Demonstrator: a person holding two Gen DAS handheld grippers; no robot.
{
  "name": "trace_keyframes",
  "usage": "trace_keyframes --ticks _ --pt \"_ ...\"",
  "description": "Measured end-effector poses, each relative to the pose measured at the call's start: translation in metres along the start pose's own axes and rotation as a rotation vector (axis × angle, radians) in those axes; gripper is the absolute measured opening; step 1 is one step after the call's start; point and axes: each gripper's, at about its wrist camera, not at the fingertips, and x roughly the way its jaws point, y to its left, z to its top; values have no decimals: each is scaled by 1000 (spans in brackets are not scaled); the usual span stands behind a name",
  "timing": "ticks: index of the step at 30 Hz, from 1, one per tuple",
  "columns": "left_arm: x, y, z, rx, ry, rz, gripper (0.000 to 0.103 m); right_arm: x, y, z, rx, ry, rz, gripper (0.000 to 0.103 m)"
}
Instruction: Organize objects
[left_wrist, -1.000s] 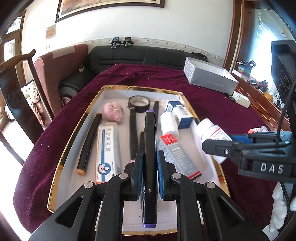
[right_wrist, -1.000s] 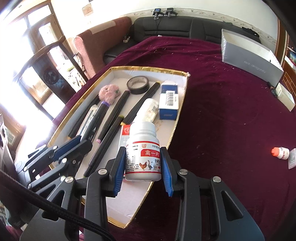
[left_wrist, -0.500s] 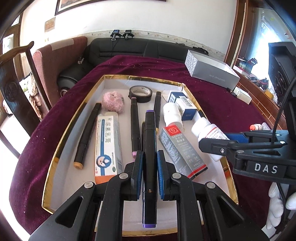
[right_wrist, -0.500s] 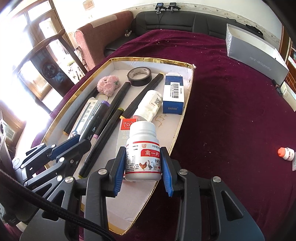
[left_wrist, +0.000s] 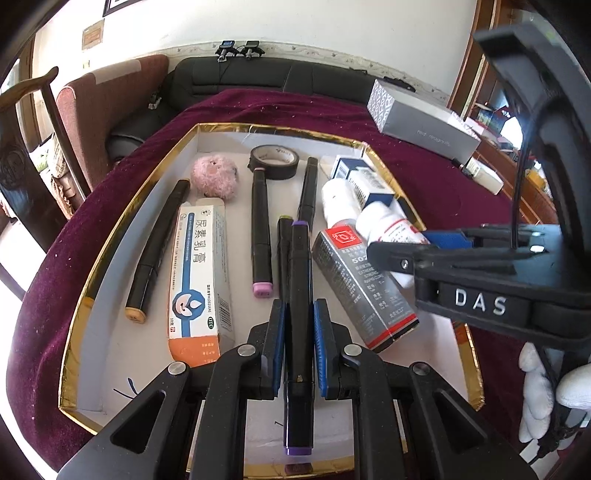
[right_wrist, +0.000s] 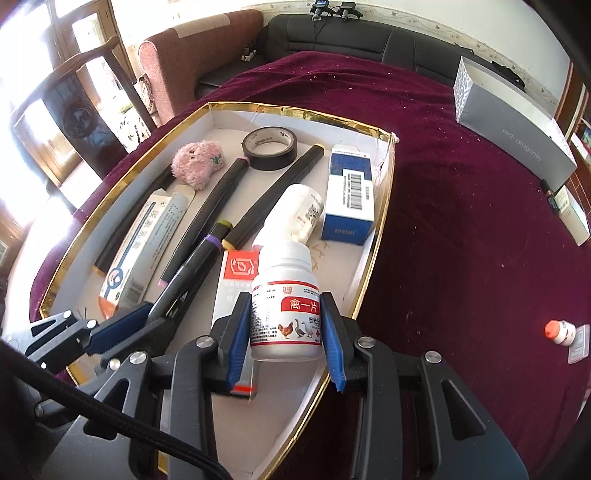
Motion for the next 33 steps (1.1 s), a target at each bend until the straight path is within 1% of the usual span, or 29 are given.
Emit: trace_keyframes --ticks 3,9,13,16,18,19,21,22,24,26,28,29,30,31,33 --pt "5 6 -2 -30 21 -16 12 1 0 2 11 20 19 34" --pt "4 7 0 -49 11 -28 13 -1 3 -2 29 62 33 34" --pt "4 6 0 -55 12 -25 14 -1 2 -3 40 65 30 36" --pt "1 5 1 -59 4 -19 21 -2 1 -4 49 57 50 37" --pt "-4 4 2 -60 -17 -15 33 -5 0 -5 61 40 61 42" --pt "-7 3 3 -58 -33 -10 37 -7 -1 -5 65 27 61 43" --pt "-15 1 5 -49 -71 4 49 -16 -4 -7 78 -16 63 45" --pt "-18 0 6 -45 -89 9 51 -20 -6 -8 85 -36 66 46" --pt "-28 -5 7 -31 -141 24 57 -32 -12 -11 106 -94 70 56" --pt "-36 -9 8 -20 -186 38 63 -44 -17 -16 136 -159 59 60" --pt "-47 -15 8 -8 -245 62 67 -53 -21 -21 156 -204 52 60" --pt "-52 -17 8 -3 -267 82 70 -58 -24 -24 168 -234 42 62" --pt "-57 -22 8 7 -295 123 75 -62 -26 -27 177 -257 30 66" --pt "-60 -25 9 15 -313 150 77 -66 -28 -30 185 -283 15 68" --pt "-67 -31 10 31 -353 192 82 -77 -31 -37 204 -353 -28 78"
